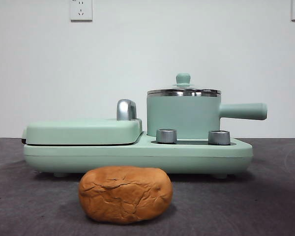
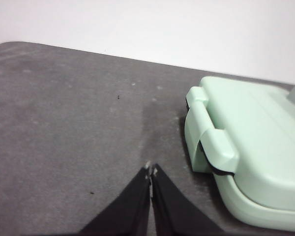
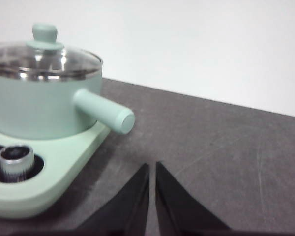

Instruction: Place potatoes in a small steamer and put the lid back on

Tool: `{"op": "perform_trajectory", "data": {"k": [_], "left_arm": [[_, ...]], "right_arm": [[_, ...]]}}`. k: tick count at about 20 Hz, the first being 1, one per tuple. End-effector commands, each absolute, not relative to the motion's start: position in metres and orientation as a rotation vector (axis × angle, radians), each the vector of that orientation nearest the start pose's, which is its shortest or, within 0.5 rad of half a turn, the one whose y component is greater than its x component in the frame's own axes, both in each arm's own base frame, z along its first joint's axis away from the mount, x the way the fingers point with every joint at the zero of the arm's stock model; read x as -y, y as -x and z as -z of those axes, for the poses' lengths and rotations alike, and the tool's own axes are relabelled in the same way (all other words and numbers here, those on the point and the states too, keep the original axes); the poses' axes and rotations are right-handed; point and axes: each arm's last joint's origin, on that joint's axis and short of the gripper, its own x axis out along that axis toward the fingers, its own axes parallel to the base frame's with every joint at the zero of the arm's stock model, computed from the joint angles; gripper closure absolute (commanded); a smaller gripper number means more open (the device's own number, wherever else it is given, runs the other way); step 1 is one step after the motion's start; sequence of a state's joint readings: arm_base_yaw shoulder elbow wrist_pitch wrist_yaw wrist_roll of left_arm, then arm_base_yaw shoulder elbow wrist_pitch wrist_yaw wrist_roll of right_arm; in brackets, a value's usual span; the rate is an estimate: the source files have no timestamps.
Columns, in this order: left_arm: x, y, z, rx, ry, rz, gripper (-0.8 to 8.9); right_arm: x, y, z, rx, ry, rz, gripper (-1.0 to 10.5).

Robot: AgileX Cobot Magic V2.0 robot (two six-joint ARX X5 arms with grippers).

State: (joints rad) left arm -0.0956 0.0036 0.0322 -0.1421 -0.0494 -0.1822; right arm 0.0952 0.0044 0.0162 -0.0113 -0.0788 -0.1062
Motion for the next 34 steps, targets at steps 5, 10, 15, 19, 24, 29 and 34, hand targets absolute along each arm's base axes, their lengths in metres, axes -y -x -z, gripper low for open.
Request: {"op": "perform_trajectory", "data": {"k": [5, 10, 15, 19, 24, 29, 34], "left_arm": [[0.008, -0.096, -0.155, -0.133, 0.437, 0.037, 8.08], [0.01, -0.096, -0.162, -0.094, 0.591, 0.114, 8.08], [0.012, -0.095, -0.183, 0.096, 0.593, 0.24, 8.08], [0.012, -0.088, -0.209, 0.267, 0.566, 0.288, 8.07], [0.01, -0.073, -0.253, 0.276, 0.435, 0.274, 8.06], [0.009, -0.059, -0.301, 0.158, 0.361, 0.239, 8.05], [0.01, -0.06, -0.339, 0.002, 0.257, 0.25, 8.05]], "right_arm": [[-0.012, -0.096, -0.176, 0.077, -0.135, -0.185, 9.3], [-0.012, -0.095, -0.183, 0.134, -0.274, -0.222, 9.3], [-0.013, -0.091, -0.198, 0.221, -0.404, -0.291, 9.3], [-0.013, -0.083, -0.224, 0.277, -0.456, -0.337, 9.3], [-0.011, -0.07, -0.267, 0.273, -0.446, -0.323, 9.3], [-0.012, -0.067, -0.307, 0.174, -0.357, -0.331, 9.3], [-0.017, -0.077, -0.334, 0.011, -0.192, -0.43, 9.3]]}}
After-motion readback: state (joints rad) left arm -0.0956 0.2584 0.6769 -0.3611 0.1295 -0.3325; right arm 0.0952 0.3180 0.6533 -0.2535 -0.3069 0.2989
